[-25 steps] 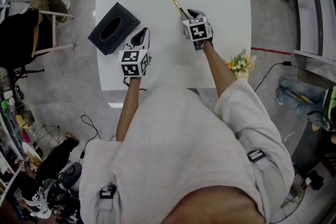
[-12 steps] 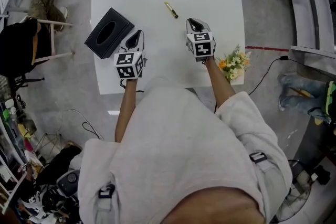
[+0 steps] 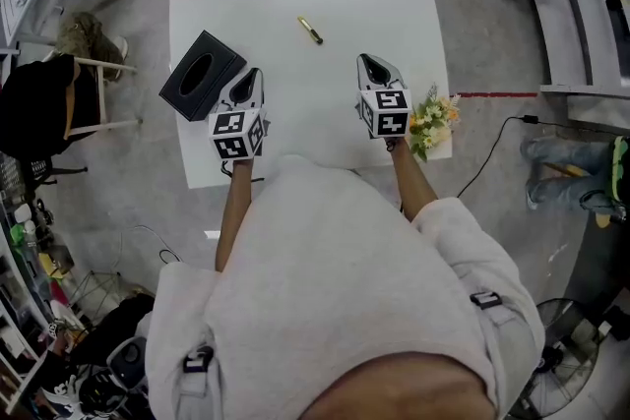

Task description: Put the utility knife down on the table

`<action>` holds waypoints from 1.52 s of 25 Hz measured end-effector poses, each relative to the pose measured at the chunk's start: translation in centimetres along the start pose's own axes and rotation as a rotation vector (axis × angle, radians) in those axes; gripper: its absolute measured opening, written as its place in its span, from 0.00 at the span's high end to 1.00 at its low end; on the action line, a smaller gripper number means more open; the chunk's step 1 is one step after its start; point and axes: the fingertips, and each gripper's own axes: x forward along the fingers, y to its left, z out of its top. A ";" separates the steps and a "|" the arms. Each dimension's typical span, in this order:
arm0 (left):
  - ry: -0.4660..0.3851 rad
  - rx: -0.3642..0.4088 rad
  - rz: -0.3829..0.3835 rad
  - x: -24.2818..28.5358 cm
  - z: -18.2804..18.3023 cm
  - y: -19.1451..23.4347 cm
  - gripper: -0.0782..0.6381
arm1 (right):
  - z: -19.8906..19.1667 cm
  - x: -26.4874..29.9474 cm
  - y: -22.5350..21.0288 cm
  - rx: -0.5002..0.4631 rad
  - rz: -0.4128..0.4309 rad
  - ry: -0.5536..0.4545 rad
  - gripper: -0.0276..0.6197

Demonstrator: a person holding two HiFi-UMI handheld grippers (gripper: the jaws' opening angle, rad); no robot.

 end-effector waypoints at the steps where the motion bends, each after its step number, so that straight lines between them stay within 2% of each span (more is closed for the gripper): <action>1: -0.007 0.002 0.002 -0.1 0.3 0.0 0.86 | 0.3 -0.4 -0.1 -0.003 -0.006 -0.013 0.91; 14: -0.100 0.037 0.020 -0.7 4.2 -0.3 0.86 | 4.6 -2.2 -0.5 -0.036 -0.018 -0.133 0.91; 23: -0.161 0.056 0.031 -2.5 7.2 -0.6 0.86 | 7.9 -3.6 1.0 -0.053 -0.005 -0.199 0.91; 38: -0.191 0.055 0.043 -3.4 7.5 -1.0 0.86 | 8.2 -4.4 1.2 -0.079 -0.006 -0.215 0.91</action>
